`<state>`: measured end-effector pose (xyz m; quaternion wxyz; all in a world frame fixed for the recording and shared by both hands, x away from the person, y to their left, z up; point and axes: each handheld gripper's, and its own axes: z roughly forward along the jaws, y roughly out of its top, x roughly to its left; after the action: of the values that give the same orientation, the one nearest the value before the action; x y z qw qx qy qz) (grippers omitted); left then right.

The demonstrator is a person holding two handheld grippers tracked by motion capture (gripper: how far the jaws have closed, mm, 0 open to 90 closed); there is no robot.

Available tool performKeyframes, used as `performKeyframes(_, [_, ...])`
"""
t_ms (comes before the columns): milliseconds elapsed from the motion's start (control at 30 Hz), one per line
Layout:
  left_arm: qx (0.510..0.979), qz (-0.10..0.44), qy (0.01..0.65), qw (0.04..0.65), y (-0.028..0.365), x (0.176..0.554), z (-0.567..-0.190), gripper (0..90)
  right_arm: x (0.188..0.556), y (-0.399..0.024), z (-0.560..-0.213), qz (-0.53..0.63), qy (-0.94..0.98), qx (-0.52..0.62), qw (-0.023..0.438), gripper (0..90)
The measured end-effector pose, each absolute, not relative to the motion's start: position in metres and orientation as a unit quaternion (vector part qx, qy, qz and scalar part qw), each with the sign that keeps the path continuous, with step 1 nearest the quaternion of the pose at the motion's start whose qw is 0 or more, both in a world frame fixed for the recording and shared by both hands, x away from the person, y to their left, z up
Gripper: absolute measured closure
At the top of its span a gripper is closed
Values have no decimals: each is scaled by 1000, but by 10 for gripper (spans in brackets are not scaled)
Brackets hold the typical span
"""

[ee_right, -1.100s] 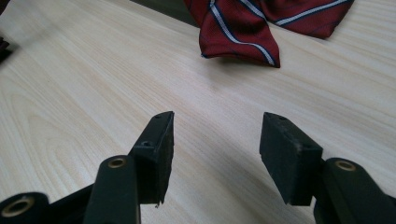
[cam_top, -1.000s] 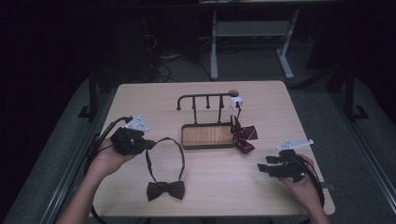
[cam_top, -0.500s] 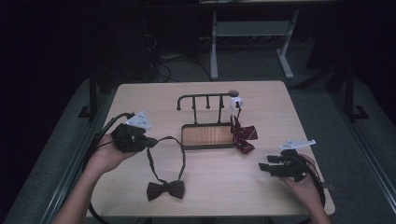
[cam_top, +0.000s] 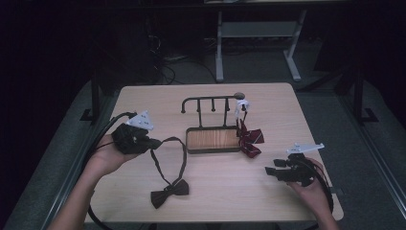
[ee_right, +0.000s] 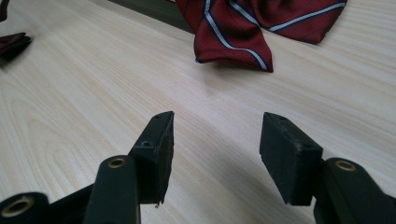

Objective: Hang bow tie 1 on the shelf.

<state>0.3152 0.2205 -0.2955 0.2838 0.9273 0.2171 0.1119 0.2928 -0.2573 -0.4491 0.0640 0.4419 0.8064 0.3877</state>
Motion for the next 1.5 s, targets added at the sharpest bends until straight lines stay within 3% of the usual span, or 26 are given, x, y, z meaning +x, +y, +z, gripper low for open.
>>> performKeyframes(1500, [934, 119, 206, 266, 212, 331, -260, 896, 292, -256, -449, 388, 808, 437, 66, 439])
